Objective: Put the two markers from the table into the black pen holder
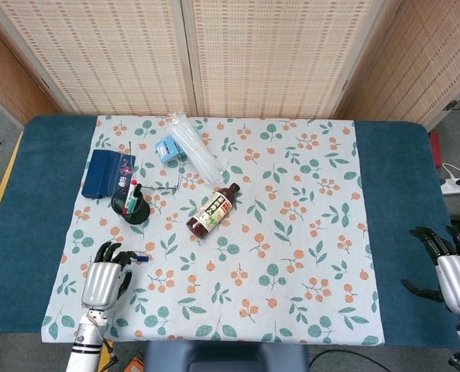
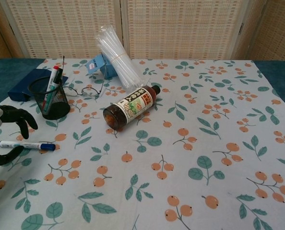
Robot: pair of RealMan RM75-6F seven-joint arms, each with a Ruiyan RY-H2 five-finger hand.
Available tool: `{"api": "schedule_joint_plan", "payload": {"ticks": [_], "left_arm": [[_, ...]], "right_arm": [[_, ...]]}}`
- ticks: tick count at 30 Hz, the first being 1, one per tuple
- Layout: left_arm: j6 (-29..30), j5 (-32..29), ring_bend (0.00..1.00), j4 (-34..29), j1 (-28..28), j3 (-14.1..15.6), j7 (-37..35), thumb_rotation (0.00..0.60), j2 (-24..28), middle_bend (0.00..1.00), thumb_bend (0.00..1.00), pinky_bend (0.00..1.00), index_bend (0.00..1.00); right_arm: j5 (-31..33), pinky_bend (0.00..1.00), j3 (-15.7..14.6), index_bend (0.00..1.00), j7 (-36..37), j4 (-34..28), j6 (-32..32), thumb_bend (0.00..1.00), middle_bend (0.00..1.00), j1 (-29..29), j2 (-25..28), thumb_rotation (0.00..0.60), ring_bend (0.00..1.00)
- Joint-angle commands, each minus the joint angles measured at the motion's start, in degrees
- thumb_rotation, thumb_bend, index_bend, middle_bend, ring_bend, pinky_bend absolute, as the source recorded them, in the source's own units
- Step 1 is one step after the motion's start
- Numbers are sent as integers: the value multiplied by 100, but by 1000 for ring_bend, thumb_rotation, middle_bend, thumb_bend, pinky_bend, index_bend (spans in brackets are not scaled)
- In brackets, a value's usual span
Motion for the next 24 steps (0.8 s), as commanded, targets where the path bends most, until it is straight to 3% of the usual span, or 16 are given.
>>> {"api": "schedule_joint_plan", "payload": {"ticks": [1, 13, 24], "left_arm": [[-247, -149, 191, 216, -107, -156, 80, 600, -226, 451, 336, 156, 400], [-770, -289, 193, 1156, -425, -467, -90, 600, -679, 415, 336, 160, 418], [-948, -324, 207, 1677, -476, -497, -333, 600, -738, 391, 336, 163, 477]], "right_arm": [[40, 25, 8, 198, -5, 15, -49, 0, 159, 18, -9, 600, 252], [188, 25, 20, 219, -28, 55, -225, 0, 159, 77, -25, 600, 253], [306, 25, 32, 231, -151, 38, -369, 0, 159, 140, -65, 600, 253]]}}
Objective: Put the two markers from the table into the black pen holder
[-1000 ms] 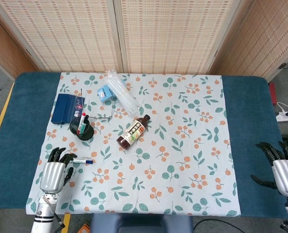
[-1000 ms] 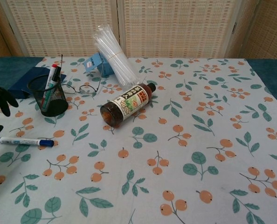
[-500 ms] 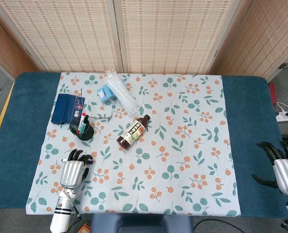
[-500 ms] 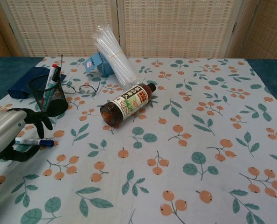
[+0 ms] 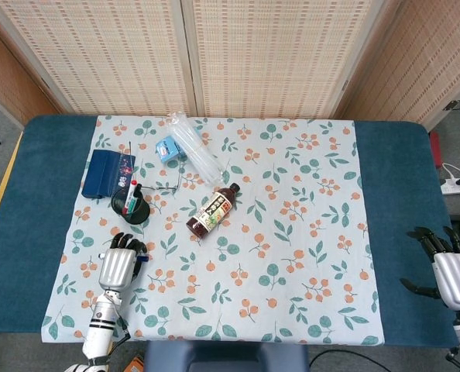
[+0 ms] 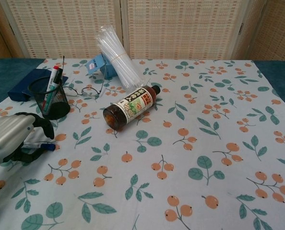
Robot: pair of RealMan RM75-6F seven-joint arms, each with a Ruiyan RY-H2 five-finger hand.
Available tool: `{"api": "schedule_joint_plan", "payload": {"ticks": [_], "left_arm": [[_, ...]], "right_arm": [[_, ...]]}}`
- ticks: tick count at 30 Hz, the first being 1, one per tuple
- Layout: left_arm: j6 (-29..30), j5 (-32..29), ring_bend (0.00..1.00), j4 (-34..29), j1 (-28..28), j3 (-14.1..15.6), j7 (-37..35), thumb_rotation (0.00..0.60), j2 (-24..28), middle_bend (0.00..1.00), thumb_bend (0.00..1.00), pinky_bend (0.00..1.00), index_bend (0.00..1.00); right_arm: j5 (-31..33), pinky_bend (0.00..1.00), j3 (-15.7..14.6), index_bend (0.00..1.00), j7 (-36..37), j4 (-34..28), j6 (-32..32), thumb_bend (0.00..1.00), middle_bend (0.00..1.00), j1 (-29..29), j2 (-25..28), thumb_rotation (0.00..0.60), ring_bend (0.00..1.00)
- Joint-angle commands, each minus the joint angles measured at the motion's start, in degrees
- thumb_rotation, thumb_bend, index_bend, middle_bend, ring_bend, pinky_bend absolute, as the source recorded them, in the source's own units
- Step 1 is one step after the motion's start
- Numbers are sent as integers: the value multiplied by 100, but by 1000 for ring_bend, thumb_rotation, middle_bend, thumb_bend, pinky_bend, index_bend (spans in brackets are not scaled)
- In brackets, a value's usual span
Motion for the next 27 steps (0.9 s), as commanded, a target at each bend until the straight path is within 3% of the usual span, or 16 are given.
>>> {"api": "schedule_joint_plan", "payload": {"ticks": [1, 12, 23, 27], "left_arm": [[-35, -22, 207, 98, 8, -4, -83, 600, -19, 392, 336, 163, 480], [-138, -51, 207, 520, -14, -24, -206, 600, -97, 394, 336, 164, 475], [14, -20, 270, 857, 75, 0, -200, 600, -245, 587, 336, 176, 532], [81, 8, 281, 927, 101, -3, -237, 600, -262, 606, 335, 178, 529]], "right_arm": [[20, 25, 1, 232, -16, -4, -25, 0, 159, 10, -9, 600, 253], [52, 25, 6, 259, -47, -4, -24, 0, 159, 12, -11, 600, 253], [79, 25, 17, 317, -82, 39, -46, 0, 159, 32, -44, 600, 263], [76, 25, 29, 335, -97, 50, -5, 0, 159, 24, -59, 600, 270]]}}
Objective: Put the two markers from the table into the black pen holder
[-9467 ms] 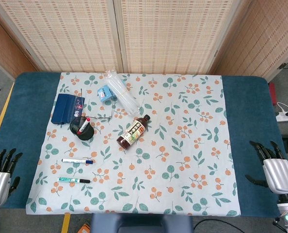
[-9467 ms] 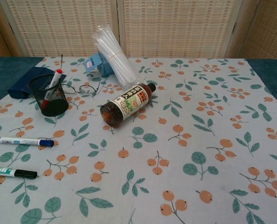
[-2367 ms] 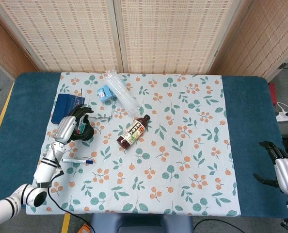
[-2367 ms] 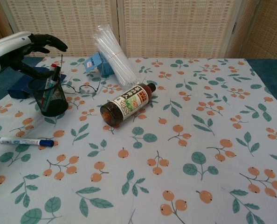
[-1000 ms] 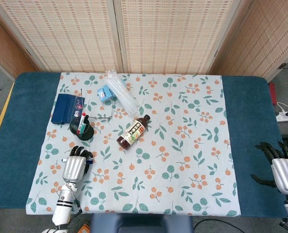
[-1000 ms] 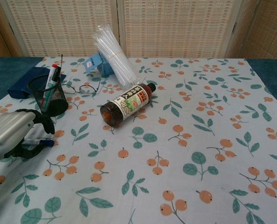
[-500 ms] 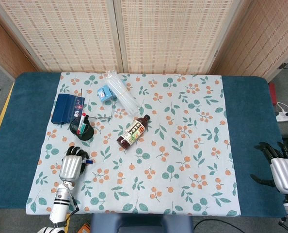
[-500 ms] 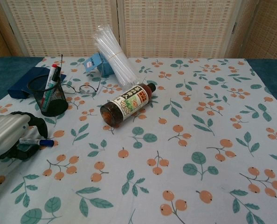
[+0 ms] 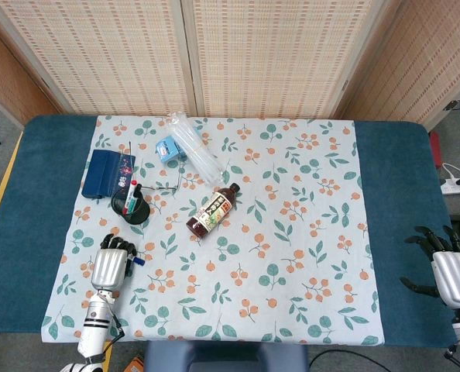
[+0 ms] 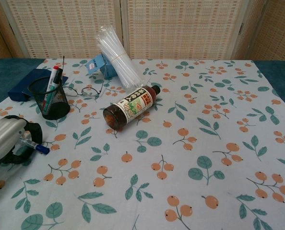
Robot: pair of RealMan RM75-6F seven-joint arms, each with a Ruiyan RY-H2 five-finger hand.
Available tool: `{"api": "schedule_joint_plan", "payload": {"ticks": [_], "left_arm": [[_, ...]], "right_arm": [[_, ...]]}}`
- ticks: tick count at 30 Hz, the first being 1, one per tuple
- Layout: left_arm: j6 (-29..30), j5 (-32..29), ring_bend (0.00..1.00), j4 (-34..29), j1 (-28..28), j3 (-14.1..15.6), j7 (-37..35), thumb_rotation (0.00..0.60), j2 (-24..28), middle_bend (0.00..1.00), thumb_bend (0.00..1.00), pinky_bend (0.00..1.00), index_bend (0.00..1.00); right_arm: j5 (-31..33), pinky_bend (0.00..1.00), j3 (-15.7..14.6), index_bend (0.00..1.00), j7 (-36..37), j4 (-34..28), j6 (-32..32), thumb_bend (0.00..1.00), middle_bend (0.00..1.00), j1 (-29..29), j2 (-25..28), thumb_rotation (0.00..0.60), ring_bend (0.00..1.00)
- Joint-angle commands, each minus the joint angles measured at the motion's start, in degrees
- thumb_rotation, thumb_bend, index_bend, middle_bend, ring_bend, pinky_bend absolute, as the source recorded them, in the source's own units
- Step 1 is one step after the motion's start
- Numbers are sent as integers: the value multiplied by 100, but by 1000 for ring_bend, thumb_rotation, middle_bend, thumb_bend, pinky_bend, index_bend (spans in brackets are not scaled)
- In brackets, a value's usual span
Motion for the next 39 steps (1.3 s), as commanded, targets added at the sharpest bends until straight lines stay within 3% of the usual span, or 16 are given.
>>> {"api": "schedule_joint_plan", "payload": {"ticks": [1, 8, 11, 14, 17, 20, 22, 26, 29, 34, 39], "left_arm": [[27, 16, 283, 32, 16, -1, -22, 600, -12, 608, 335, 179, 531], [190, 82, 299, 10, 60, -7, 44, 600, 16, 637, 335, 182, 541], [448, 218, 300, -310, 81, -36, 127, 600, 239, 638, 336, 184, 540], [652, 358, 300, -1127, 86, -105, 166, 600, 781, 639, 336, 185, 538], [640, 396, 300, -2575, 101, -227, -63, 600, 1678, 641, 335, 186, 538], [384, 378, 300, -4130, 45, -439, -790, 600, 2753, 651, 336, 187, 549], [-9, 282, 300, -4940, -87, -658, -1656, 600, 3461, 654, 336, 188, 555], [-1070, 0, 299, -5665, -479, -1151, -3942, 600, 4512, 655, 336, 187, 562], [-1823, -63, 296, -5368, -890, -1521, -5649, 600, 4833, 659, 335, 181, 570], [-2705, 1, 288, -4122, -1589, -1779, -7762, 600, 4510, 670, 333, 175, 588], [-3281, 94, 283, -2701, -2127, -1605, -8540, 600, 3890, 676, 334, 173, 607]], "right_arm": [[7, 25, 11, 340, -15, 9, 28, 0, 159, -8, -15, 600, 270], [3, 25, 13, 365, -13, 9, 48, 0, 159, -15, -17, 600, 270], [-24, 25, 16, 368, 23, 11, 96, 0, 159, -33, -9, 600, 270], [-50, 25, 13, 368, 118, 19, 113, 0, 159, -42, 12, 600, 270], [-91, 25, 12, 365, 233, 40, 144, 0, 159, -55, 36, 600, 270], [-126, 25, 10, 362, 328, 72, 173, 0, 159, -67, 56, 600, 270], [-145, 24, 5, 362, 412, 85, 181, 0, 159, -74, 71, 600, 270], [-134, 25, 13, 363, 533, 114, 190, 0, 159, -86, 92, 600, 270], [-113, 25, 24, 361, 531, 136, 199, 0, 159, -92, 96, 600, 270], [-73, 25, 40, 358, 491, 141, 207, 0, 159, -98, 81, 600, 270], [-4, 25, 63, 358, 377, 123, 225, 0, 159, -112, 64, 600, 270]]}}
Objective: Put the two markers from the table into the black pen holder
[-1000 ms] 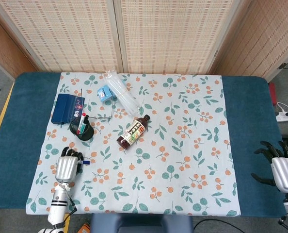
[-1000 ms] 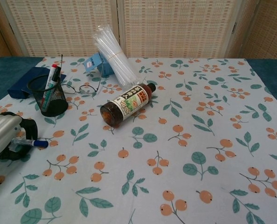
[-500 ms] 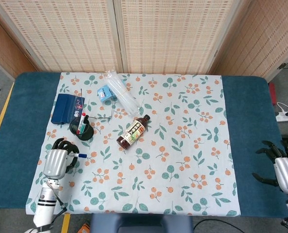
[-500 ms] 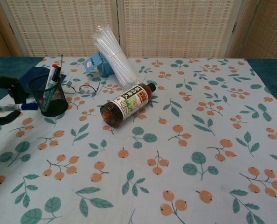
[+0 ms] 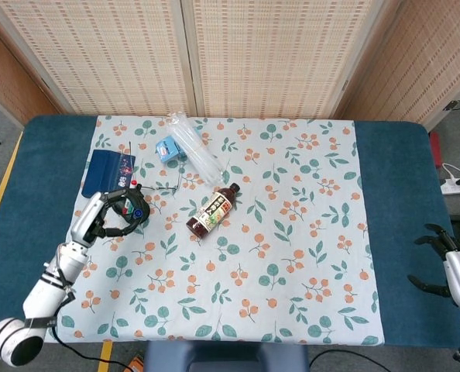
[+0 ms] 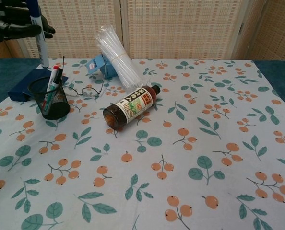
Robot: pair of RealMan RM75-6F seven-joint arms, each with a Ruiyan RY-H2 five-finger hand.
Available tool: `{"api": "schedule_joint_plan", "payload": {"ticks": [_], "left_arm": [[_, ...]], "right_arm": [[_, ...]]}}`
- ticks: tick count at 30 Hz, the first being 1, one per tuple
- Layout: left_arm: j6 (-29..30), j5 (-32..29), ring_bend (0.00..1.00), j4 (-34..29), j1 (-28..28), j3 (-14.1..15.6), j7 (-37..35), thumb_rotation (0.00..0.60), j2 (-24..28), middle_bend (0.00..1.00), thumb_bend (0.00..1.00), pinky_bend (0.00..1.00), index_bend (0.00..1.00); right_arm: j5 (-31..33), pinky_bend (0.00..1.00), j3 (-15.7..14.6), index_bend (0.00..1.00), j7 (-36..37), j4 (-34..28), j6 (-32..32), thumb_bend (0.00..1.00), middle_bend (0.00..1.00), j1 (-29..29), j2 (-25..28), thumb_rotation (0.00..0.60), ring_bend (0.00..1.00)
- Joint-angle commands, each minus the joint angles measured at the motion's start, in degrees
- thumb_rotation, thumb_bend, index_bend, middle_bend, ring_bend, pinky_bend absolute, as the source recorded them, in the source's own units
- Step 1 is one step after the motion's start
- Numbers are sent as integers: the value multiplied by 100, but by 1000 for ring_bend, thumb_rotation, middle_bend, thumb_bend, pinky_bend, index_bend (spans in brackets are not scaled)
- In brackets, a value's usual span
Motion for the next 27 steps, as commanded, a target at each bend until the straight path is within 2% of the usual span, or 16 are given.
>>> {"api": "schedule_joint_plan", "payload": {"ticks": [1, 3, 7, 9, 15, 21, 27], "left_arm": [[-1214, 35, 283, 1852, -979, -167, -1494, 600, -426, 678, 334, 171, 610], [-1310, 78, 282, 2226, -1081, -96, -1692, 600, -596, 679, 335, 169, 611], [-1405, 138, 281, 2584, -1172, -7, -1839, 600, -740, 680, 335, 168, 612], [-1569, 227, 279, 3290, -1285, 197, -2063, 600, -1032, 678, 334, 168, 612], [-1324, 682, 278, 4043, -1360, 586, -2940, 600, -1322, 676, 334, 167, 613], [-1070, 885, 276, 4390, -1367, 882, -3489, 600, -1430, 675, 335, 164, 614], [-930, 964, 233, 4456, -1410, 1109, -3512, 600, -1486, 620, 337, 130, 607]], "right_arm": [[29, 25, 11, 358, -63, -24, 10, 0, 159, -7, -10, 600, 270], [30, 24, 11, 358, -69, -39, 7, 0, 159, -7, -13, 600, 270], [42, 24, 12, 358, -101, -47, -2, 0, 159, -4, -21, 600, 270], [99, 24, 16, 358, -272, -63, -67, 0, 159, 28, -66, 600, 270], [129, 24, 12, 359, -439, -156, -117, 0, 159, 55, -98, 600, 270], [175, 24, 23, 362, -447, -158, -133, 0, 159, 55, -98, 600, 270], [108, 24, 9, 366, -396, -176, -110, 0, 159, 50, -86, 600, 267]]}}
